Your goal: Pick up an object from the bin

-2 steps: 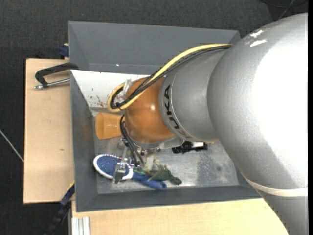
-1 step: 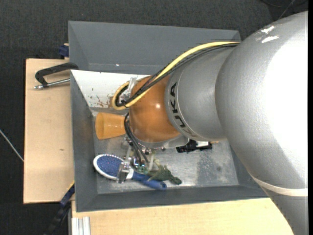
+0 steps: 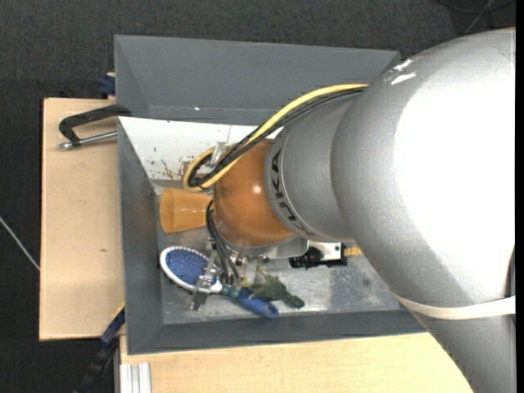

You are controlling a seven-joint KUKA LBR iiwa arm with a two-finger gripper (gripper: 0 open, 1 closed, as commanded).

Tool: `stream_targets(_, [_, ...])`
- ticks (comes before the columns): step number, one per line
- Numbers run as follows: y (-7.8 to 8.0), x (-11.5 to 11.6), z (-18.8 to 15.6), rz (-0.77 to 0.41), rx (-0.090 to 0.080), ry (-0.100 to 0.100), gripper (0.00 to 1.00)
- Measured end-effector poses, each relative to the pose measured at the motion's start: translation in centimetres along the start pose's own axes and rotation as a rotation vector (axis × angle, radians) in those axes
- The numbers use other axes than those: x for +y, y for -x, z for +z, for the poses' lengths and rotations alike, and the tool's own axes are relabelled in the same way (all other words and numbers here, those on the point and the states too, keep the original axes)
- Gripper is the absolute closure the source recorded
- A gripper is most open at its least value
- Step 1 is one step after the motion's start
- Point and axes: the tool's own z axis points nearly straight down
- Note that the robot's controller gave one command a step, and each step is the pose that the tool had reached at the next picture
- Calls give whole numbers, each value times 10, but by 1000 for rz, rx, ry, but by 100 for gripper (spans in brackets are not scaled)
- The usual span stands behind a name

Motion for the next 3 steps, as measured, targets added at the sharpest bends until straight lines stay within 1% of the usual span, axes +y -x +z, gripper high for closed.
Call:
stream_targets(1, [0, 1, -2, -2, -1, 0, 0])
stream_targets(2, [2, 3, -4, 0, -8, 5, 100])
stream_targets(3, [3, 4, -70, -2, -8, 4, 100])
